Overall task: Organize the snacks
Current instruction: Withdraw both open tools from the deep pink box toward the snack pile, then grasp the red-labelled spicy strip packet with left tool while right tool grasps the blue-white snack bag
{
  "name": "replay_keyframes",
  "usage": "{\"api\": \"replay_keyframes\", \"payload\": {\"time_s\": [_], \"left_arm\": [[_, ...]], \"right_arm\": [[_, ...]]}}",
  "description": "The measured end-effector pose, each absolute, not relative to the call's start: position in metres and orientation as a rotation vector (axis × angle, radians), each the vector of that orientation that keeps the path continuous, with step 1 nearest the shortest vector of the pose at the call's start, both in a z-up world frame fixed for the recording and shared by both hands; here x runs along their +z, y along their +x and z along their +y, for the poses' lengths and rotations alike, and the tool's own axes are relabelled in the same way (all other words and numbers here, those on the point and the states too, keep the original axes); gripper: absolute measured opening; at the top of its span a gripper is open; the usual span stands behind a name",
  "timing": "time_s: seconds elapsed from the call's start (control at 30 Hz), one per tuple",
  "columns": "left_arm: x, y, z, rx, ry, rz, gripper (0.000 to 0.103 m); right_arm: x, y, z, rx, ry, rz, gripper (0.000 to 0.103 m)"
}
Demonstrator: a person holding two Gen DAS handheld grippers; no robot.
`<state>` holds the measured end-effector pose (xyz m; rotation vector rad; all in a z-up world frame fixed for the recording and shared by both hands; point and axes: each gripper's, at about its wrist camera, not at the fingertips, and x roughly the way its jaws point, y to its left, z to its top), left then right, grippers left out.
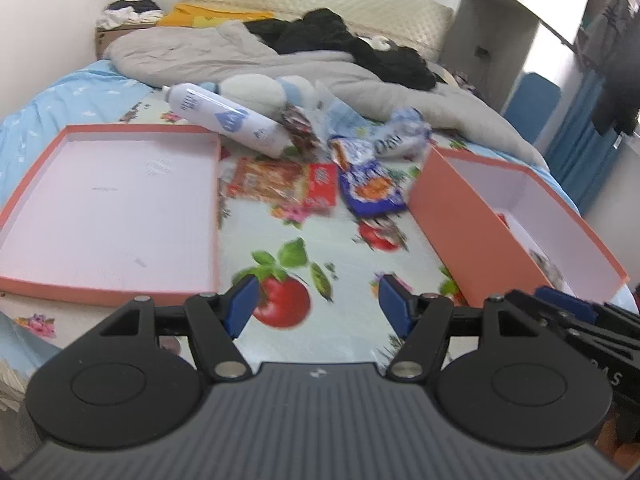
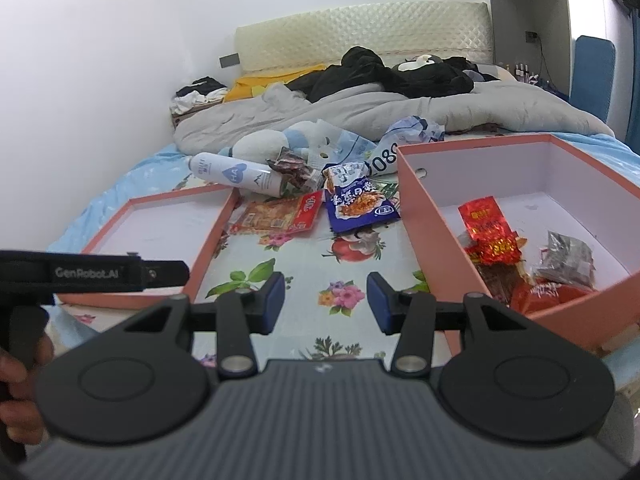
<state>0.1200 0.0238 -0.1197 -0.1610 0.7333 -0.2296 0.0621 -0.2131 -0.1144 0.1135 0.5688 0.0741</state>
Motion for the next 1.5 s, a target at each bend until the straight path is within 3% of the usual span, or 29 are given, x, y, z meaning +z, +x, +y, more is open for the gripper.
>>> {"api": "replay_keyframes", "payload": {"time_s": [0.17,0.27,0.33,0.4,0.43,0.83,1.07,1.5], "left_arm": [[-0.124,0.145,0.033,-0.184,-0.161,0.729,0.076],[-0.124,0.161,0.038,-0.168,-0.154,0.727,0.085],[-0.125,0.173,0.042,-0.164,-0.160,0.722,0.093],[-0.126,0.187,0.045,-0.169,-0.164,0.725,0.095],[-0.128,0.195,0.046,-0.169,-0.162,0.725,0.095],[-0.166,0.315,0.028,-0.220,-0.117,0.783,0.095],[-0.208,0.387,-0.004,-0.269,-0.069,0.865,0.095],[-0.243,0.435,-0.029,-0.314,0.097,0.954,0.094]], "right_arm": [[-0.116,0.085,-0.215,0.069,0.131,0.562,0.048],[-0.117,0.100,-0.215,0.066,0.128,0.555,0.049],[-0.116,0.110,-0.215,0.071,0.127,0.544,0.059],[-0.115,0.120,-0.213,0.081,0.120,0.525,0.086],[-0.114,0.125,-0.213,0.083,0.112,0.516,0.087],[-0.133,0.241,-0.212,0.103,0.086,0.571,0.086],[-0.164,0.338,-0.216,0.080,0.085,0.678,0.076],[-0.200,0.434,-0.215,0.061,0.003,0.861,0.076]]}}
